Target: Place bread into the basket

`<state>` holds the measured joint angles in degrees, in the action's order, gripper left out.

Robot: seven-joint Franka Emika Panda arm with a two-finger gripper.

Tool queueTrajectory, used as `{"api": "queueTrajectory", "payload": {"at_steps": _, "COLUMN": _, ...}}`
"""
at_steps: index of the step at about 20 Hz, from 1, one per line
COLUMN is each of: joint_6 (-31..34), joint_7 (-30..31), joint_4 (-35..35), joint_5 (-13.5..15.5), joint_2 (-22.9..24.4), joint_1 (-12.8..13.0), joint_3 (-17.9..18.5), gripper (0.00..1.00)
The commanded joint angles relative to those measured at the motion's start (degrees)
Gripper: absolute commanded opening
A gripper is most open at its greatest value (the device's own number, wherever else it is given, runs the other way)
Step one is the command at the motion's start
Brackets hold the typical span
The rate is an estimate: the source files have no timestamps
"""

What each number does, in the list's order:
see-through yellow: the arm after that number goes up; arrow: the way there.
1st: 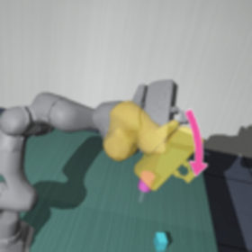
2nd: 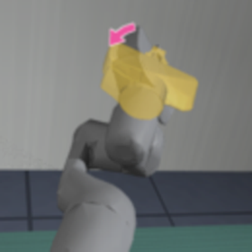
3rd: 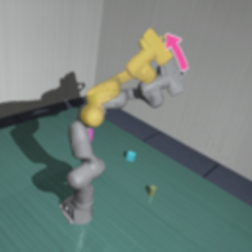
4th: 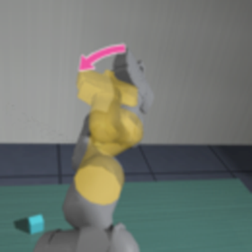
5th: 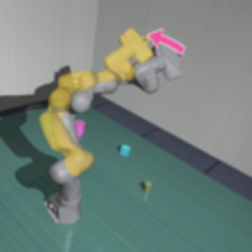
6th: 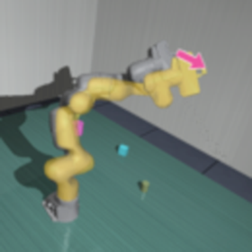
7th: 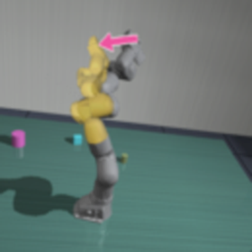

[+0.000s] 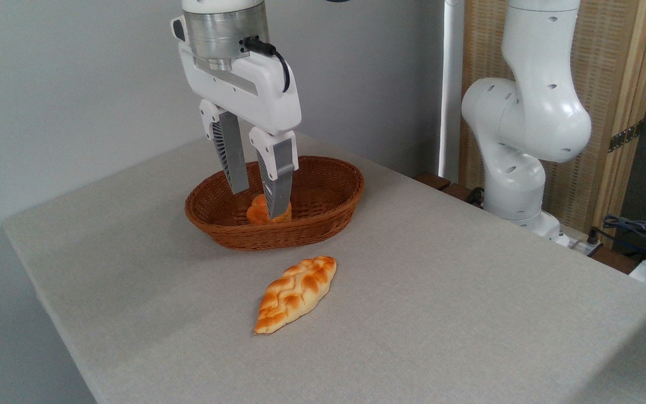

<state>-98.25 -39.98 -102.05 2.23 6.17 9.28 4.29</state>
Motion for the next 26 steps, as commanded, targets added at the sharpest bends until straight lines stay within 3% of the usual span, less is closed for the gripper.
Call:
{"api": "queueTrajectory", "payload": {"at_steps": 1, "joint_6": 1.3, "joint_7": -1.9, "joint_4": 1.0, "joint_5": 0.2, "joint_2": 0.0, "joint_1": 0.2, "joint_3": 0.6, "gripper": 1.00}}
{"api": "queueTrajectory", "payload": {"at_steps": 9, "joint_6": 1.3, "joint_7": -2.0, "joint_4": -1.6, "joint_5": 0.2, "joint_2": 1.0, "joint_1": 0.5, "joint_3": 0.5, "gripper": 1.00}}
{"api": "queueTrajectory", "payload": {"at_steps": 15, "joint_6": -4.2, "joint_7": -2.2, "joint_4": -8.2, "joint_5": 0.0, "joint_2": 1.3, "joint_1": 0.5, "joint_3": 0.6, "gripper": 1.00}}
{"api": "queueTrajectory", "payload": {"at_steps": 20, "joint_6": -12.5, "joint_7": -2.3, "joint_4": -14.8, "joint_5": -0.3, "joint_2": 1.1, "joint_1": 0.5, "joint_3": 0.6, "gripper": 1.00}}
{"api": "queueTrajectory", "payload": {"at_steps": 26, "joint_6": -14.8, "joint_7": -2.4, "joint_4": -18.7, "joint_5": -0.5, "joint_2": 0.8, "joint_1": 0.5, "joint_3": 0.6, "gripper": 1.00}}
